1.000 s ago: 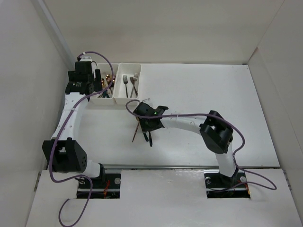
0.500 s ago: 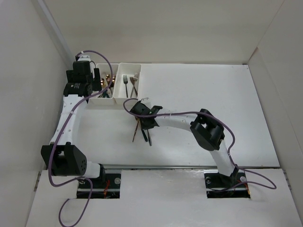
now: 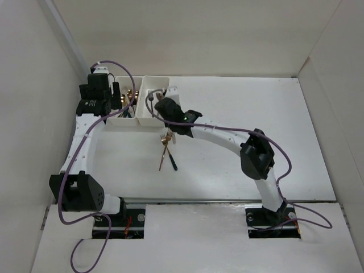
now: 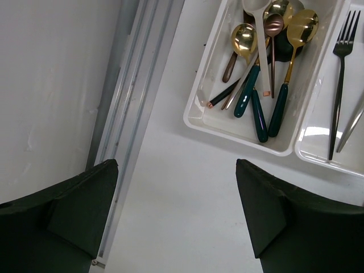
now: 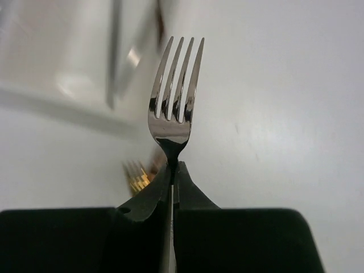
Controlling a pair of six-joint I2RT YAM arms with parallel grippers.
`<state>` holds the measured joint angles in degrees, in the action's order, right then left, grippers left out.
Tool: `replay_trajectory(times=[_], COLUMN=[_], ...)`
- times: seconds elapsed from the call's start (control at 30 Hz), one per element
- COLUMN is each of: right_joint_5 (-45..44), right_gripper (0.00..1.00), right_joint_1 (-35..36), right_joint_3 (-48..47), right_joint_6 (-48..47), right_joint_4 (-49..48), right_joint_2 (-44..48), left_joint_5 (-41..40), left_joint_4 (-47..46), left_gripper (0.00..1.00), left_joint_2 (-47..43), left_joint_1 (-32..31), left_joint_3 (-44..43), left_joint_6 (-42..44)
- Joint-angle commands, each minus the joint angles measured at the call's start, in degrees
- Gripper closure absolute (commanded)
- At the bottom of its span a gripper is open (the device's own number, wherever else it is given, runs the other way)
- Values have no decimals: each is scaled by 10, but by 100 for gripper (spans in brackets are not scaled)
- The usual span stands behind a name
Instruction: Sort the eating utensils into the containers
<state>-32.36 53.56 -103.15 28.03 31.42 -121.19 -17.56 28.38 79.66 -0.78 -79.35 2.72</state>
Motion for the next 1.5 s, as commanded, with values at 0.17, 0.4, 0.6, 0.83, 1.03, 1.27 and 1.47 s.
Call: replay_trajectory(times=[0.17, 0.4, 0.6, 0.83, 1.03, 1.27, 1.47], right_joint_5=[-13, 63, 103, 108, 68, 0, 57], right_gripper=[100, 100, 95, 38, 0, 52, 71], right_joint_1=[-79, -85, -85, -79, -63, 7, 52], right_joint_3=[-394, -437, -391, -399, -298, -52, -95], right_joint_6=[-129, -129, -129, -135, -135, -34, 57], right_joint_4=[-270, -297, -297, -297, -290, -107, 90], right_joint_2=[-151, -279, -253, -228, -83, 37, -46], left_joint_5=[-10, -35, -41, -35, -35, -41, -24], left_joint_4=[-11, -17, -17, -17, -17, -17, -17], left_gripper=[16, 16, 16, 11, 0, 0, 0], left_joint_2=[-17, -28, -22, -17, -22, -28, -28], left_joint_1=[-2, -7, -7, -7, -7, -7, -7], left_joint_3=[-2, 10, 10, 4, 4, -1, -1], left_joint_6=[-3, 3, 3, 3, 3, 3, 3])
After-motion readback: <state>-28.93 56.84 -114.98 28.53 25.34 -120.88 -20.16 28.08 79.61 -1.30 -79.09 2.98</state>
